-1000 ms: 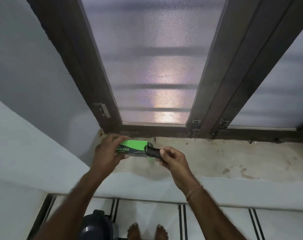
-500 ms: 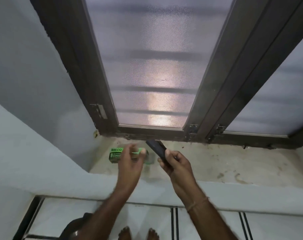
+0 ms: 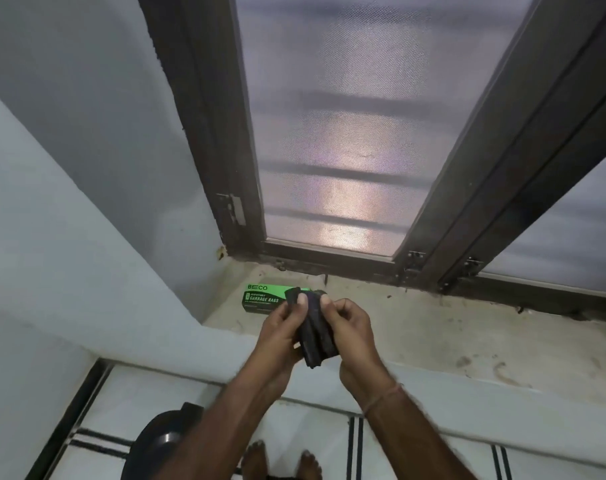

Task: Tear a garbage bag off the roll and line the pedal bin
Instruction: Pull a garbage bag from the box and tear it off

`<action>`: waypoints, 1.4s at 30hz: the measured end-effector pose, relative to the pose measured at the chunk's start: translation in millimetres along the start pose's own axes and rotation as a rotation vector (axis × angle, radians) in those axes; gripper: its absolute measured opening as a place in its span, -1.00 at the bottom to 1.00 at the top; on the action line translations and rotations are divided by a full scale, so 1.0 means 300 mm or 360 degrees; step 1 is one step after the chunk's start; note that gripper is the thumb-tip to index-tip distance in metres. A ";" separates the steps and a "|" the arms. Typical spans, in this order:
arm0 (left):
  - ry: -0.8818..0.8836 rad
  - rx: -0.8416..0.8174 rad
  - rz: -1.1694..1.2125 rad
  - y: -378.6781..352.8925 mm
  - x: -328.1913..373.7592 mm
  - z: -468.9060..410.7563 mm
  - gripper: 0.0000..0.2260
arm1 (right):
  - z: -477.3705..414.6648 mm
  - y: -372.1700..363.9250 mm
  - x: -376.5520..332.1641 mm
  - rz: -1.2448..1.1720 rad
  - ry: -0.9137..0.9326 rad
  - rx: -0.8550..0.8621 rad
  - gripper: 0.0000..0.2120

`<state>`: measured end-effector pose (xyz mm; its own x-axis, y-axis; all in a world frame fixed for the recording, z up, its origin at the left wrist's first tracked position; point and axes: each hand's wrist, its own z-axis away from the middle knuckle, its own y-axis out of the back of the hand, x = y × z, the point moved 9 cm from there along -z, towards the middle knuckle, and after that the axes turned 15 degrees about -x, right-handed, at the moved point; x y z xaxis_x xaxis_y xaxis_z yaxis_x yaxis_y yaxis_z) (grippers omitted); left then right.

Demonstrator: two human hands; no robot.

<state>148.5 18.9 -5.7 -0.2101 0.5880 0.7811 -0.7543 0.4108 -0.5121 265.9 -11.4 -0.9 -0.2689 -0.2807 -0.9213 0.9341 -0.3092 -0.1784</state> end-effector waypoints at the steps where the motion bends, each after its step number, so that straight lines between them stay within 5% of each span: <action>1: 0.0012 0.0003 0.0030 0.003 -0.007 -0.001 -0.65 | -0.002 0.013 0.006 -0.0020 -0.0019 0.0045 -0.69; 6: 0.0083 -0.0005 0.0119 0.018 -0.037 0.006 -0.65 | -0.007 0.057 0.008 -0.0123 -0.0082 0.0141 -0.89; 11: 0.0083 -0.0091 -0.0018 0.003 -0.029 0.021 -0.61 | 0.014 0.040 -0.042 -0.0100 0.0016 0.0014 -0.71; 14: 0.0040 -0.0128 -0.0083 -0.003 -0.017 0.031 -0.59 | 0.033 -0.008 -0.066 0.0210 0.0056 -0.0228 -0.69; 17: 0.0018 -0.0137 -0.0037 -0.001 -0.011 0.037 -0.58 | 0.036 -0.006 -0.062 0.0578 0.0157 -0.0190 -0.68; 27: 0.0046 -0.0111 -0.0041 0.046 -0.033 0.082 -0.63 | 0.071 0.001 -0.061 0.0184 0.0094 -0.0252 -0.67; 32: 0.0037 -0.0112 -0.0048 0.055 -0.029 0.100 -0.56 | 0.085 -0.047 -0.039 0.0537 0.0069 -0.0306 -0.66; 36: 0.0055 -0.0073 -0.0004 0.086 -0.028 0.117 -0.59 | 0.095 -0.027 -0.037 0.0356 0.0121 -0.0149 -0.82; 42: 0.0061 -0.0131 -0.0026 0.122 -0.002 0.169 -0.57 | 0.146 -0.122 -0.060 0.0257 0.0037 -0.0292 -0.71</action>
<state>89.5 -1.7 -6.7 -0.1730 0.6063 0.7762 -0.7034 0.4756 -0.5283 226.3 -35.0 37.3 -0.1094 -0.2917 -0.9502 0.9921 -0.0910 -0.0862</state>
